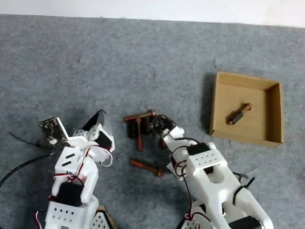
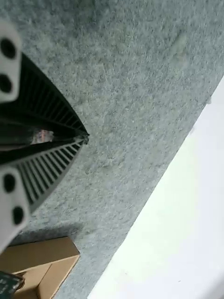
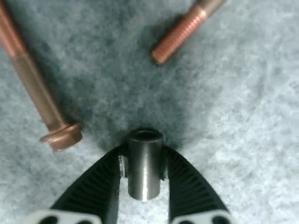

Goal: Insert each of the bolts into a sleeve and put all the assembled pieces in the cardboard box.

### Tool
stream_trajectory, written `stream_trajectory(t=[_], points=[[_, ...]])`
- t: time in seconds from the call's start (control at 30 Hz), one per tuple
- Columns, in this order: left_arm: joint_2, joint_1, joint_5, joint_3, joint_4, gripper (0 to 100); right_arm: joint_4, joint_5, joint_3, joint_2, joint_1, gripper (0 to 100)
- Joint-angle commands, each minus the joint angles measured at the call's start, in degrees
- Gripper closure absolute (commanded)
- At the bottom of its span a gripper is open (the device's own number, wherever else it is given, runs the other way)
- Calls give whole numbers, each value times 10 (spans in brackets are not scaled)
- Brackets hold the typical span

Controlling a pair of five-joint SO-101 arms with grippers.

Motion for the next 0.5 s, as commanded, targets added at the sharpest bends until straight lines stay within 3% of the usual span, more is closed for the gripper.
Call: stream_trajectory(t=[0.0, 0.47], points=[[-4, 7, -5, 11, -10, 994, -2, 6, 9, 22, 4, 995], [-7, 6, -5, 11, -10, 994, -14, -25, 12, 5, 19, 995]])
